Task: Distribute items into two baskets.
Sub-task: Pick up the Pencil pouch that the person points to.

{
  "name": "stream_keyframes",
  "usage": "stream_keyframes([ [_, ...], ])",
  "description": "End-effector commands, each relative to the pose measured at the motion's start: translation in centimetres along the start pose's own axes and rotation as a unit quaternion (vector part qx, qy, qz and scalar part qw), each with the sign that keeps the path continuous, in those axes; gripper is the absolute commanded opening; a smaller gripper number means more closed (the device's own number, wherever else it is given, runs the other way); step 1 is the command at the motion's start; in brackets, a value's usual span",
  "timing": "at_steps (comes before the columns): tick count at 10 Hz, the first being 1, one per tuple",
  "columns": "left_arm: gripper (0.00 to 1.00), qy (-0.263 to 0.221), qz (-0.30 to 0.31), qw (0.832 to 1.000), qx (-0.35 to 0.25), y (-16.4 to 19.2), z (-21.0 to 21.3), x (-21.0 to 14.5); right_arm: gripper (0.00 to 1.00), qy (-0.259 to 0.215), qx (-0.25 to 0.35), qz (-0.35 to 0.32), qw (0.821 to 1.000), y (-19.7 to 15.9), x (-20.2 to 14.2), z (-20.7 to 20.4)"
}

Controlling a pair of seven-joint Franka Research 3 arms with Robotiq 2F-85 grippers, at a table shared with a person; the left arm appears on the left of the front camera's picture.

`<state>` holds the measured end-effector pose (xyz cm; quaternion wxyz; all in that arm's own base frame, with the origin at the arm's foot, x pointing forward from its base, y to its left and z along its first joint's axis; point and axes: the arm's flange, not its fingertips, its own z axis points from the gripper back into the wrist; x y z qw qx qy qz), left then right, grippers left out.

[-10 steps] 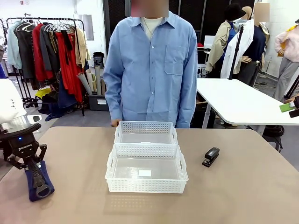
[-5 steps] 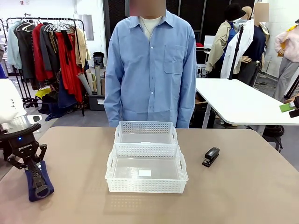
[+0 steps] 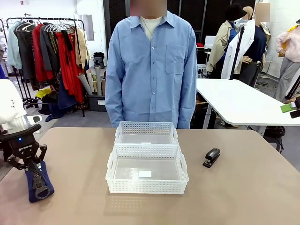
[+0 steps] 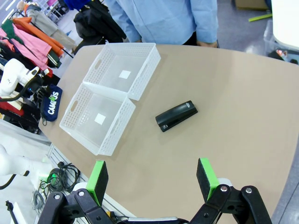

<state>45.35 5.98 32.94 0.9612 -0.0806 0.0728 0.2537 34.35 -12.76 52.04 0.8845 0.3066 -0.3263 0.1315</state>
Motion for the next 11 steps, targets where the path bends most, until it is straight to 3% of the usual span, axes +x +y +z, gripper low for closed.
stream_keyframes([
  [1, 0.0, 0.0, 0.0, 1.0, 0.0, 0.0, 0.0, 0.0, 1.0, -0.012, 0.011, 0.003, 1.0, -0.1, 0.2, 0.0],
  [2, 0.0, -0.002, -0.09, 0.996, 0.021, -1.0, 2.2, 0.1, 1.0, -0.012, 0.011, 0.003, 1.0, -0.1, 0.2, 0.0],
  [5, 0.0, 0.018, -0.215, 0.973, 0.084, -2.4, 8.2, 0.6, 1.0, -0.012, 0.011, 0.003, 1.0, -0.1, 0.2, 0.0],
  [7, 0.0, 0.019, -0.319, 0.934, 0.162, -4.9, 12.9, -0.8, 1.0, -0.012, 0.011, 0.003, 1.0, -0.1, 0.2, 0.0],
  [11, 0.0, 0.0, -0.473, 0.851, 0.23, -9.8, 18.7, -7.0, 1.0, -0.012, 0.011, 0.003, 1.0, -0.1, 0.2, 0.0],
])
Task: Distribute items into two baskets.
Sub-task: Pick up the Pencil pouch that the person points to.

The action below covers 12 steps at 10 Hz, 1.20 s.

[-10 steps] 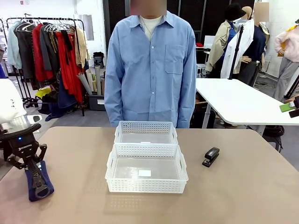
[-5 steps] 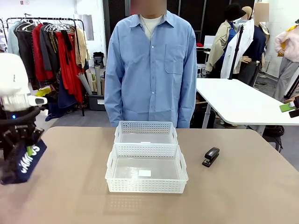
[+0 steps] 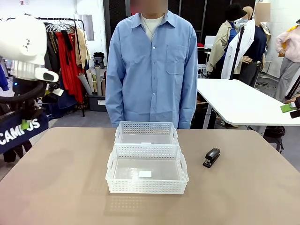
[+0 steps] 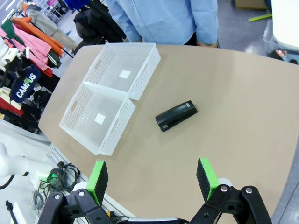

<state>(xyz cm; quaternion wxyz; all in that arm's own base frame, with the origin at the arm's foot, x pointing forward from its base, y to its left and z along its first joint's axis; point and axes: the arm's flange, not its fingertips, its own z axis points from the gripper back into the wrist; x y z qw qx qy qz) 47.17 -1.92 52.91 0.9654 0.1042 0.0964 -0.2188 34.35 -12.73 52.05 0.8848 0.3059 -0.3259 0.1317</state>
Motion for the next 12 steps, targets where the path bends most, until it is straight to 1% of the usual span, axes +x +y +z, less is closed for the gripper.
stream_keyframes([
  [1, 0.0, -0.021, -0.082, 0.996, 0.013, -2.1, 2.1, -2.1, 1.0, -0.013, 0.012, 0.003, 1.0, -0.1, 0.2, 0.0],
  [3, 0.0, -0.041, -0.125, 0.991, 0.001, -3.3, 4.3, -3.5, 1.0, -0.013, 0.012, 0.003, 1.0, -0.1, 0.2, 0.0],
  [5, 0.0, -0.049, -0.15, 0.987, -0.016, -3.7, 5.4, -4.3, 1.0, -0.013, 0.012, 0.003, 1.0, -0.1, 0.2, 0.0],
  [7, 0.0, -0.054, -0.168, 0.984, -0.029, -3.5, 5.9, -4.2, 1.0, -0.013, 0.012, 0.003, 1.0, -0.1, 0.2, 0.0],
  [10, 0.0, -0.091, -0.199, 0.975, -0.033, -3.3, 6.7, -4.0, 1.0, -0.013, 0.012, 0.003, 1.0, -0.1, 0.2, 0.0],
  [12, 0.0, -0.095, -0.202, 0.974, -0.028, -3.1, 6.6, -3.9, 1.0, -0.013, 0.012, 0.003, 1.0, -0.1, 0.2, 0.0],
])
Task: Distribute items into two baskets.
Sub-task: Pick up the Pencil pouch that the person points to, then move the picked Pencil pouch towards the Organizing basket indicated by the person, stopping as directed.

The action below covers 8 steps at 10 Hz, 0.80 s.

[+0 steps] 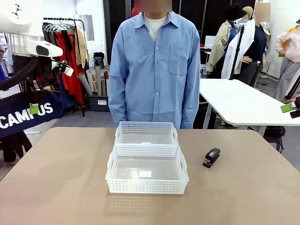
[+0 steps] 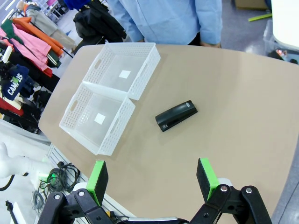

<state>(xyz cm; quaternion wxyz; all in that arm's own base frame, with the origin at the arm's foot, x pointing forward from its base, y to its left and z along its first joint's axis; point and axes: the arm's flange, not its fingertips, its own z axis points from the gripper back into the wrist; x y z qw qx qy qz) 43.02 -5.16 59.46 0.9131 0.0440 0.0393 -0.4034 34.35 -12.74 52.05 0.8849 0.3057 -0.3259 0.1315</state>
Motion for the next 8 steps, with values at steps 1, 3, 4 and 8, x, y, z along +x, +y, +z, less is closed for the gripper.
stream_keyframes([
  [1, 0.0, 0.004, 0.004, 1.0, -0.002, -0.09, -0.13, -0.05, 1.0, -0.013, 0.012, 0.003, 1.0, -0.08, 0.23, -0.05],
  [3, 0.0, 0.004, 0.004, 1.0, -0.002, -0.09, -0.13, -0.05, 1.0, -0.013, 0.012, 0.003, 1.0, -0.08, 0.23, -0.05],
  [4, 0.0, 0.004, 0.004, 1.0, -0.002, -0.09, -0.13, -0.05, 1.0, -0.013, 0.012, 0.003, 1.0, -0.08, 0.23, -0.05],
  [8, 0.0, 0.004, 0.004, 1.0, -0.002, -0.09, -0.13, -0.05, 1.0, -0.013, 0.012, 0.003, 1.0, -0.08, 0.23, -0.05],
])
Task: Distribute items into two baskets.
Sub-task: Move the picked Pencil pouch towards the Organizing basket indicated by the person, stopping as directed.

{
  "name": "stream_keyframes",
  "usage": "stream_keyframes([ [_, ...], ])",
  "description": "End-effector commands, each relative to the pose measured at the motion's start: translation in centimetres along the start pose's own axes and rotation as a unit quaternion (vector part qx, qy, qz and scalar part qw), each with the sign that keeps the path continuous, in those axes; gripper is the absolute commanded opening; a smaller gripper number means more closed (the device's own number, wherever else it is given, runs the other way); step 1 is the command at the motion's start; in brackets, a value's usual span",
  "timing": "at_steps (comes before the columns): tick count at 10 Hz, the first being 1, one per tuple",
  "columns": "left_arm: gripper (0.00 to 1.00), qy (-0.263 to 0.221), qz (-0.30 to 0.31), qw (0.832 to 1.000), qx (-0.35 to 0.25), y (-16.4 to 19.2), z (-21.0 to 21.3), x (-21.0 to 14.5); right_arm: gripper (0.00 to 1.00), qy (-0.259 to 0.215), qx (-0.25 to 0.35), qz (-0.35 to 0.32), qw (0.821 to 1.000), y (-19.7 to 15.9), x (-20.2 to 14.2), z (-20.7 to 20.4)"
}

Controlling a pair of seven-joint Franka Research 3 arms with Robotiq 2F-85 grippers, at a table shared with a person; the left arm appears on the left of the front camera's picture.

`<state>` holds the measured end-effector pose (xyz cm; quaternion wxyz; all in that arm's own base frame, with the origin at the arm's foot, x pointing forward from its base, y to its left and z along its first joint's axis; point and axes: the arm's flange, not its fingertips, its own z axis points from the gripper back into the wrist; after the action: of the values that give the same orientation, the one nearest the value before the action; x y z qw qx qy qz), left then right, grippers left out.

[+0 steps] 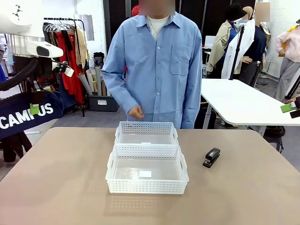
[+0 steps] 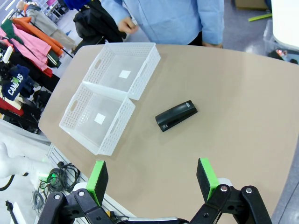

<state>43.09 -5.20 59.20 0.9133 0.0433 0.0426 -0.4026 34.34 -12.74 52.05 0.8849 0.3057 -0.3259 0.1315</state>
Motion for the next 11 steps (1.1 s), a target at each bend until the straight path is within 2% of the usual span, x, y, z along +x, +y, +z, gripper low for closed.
stream_keyframes([
  [1, 0.0, 0.001, 0.003, 1.0, 0.0, -0.11, 0.12, -0.16, 1.0, -0.013, 0.012, 0.003, 1.0, -0.08, 0.23, -0.05],
  [11, 0.0, 0.001, 0.003, 1.0, 0.0, -0.11, 0.12, -0.16, 1.0, -0.013, 0.012, 0.003, 1.0, -0.08, 0.23, -0.05],
])
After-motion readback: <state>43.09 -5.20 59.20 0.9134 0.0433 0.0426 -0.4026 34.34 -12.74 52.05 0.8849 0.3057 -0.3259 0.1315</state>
